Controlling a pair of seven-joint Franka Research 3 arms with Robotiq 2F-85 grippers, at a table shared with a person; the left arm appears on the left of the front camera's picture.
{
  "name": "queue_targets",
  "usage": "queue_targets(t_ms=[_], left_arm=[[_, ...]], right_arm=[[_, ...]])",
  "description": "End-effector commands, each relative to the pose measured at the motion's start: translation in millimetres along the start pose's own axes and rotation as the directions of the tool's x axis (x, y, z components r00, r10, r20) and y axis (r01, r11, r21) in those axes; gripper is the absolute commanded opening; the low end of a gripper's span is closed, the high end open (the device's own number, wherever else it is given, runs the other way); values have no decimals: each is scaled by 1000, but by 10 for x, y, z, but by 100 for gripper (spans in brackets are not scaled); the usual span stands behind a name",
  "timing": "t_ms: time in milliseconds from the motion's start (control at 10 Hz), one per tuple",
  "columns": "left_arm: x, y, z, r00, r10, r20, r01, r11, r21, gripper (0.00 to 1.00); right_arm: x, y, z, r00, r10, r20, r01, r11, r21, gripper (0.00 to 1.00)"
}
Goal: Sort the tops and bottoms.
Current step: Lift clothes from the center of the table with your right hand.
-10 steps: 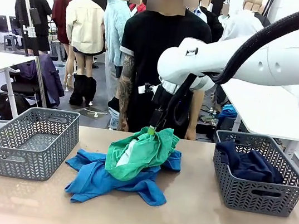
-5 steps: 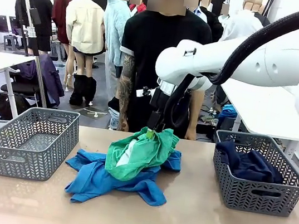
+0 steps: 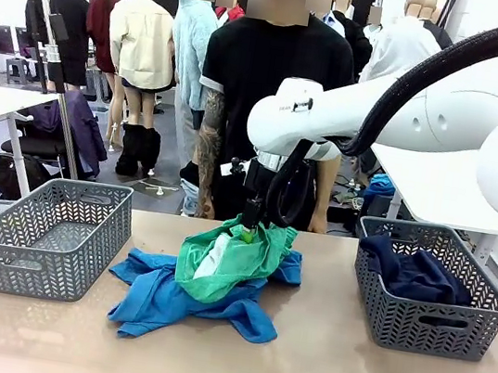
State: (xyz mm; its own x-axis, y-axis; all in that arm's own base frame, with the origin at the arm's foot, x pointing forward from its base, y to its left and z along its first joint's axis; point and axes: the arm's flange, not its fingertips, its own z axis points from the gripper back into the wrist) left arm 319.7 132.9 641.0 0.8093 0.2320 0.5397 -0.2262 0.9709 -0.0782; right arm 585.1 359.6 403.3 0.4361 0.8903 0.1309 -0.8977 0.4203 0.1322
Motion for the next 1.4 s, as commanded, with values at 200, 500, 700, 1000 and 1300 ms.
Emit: queue_targets(t_ms=[200, 500, 700, 1000, 1300], left_arm=[[14, 8, 7, 1000, -2, 3, 2, 1000, -10, 100], [14, 8, 7, 1000, -2, 3, 2, 1000, -10, 100], [14, 8, 7, 1000, -2, 3, 2, 1000, -10, 100], [14, 8, 7, 1000, -2, 3, 2, 1000, -10, 100], [14, 8, 7, 1000, -2, 3, 2, 1000, -10, 100]], right_arm=[[-64, 61, 64, 1000, 2, -4, -2, 999, -40, 4], [-100, 111, 97, 1000, 6, 1, -6, 999, -53, 0], [-107, 137, 111, 1000, 9, -2, -9, 998, -59, 0], [-128, 191, 298, 1000, 12, -1, -12, 997, -82, 0], [-219, 409, 1253, 1000, 13, -3, -13, 975, -223, 0]])
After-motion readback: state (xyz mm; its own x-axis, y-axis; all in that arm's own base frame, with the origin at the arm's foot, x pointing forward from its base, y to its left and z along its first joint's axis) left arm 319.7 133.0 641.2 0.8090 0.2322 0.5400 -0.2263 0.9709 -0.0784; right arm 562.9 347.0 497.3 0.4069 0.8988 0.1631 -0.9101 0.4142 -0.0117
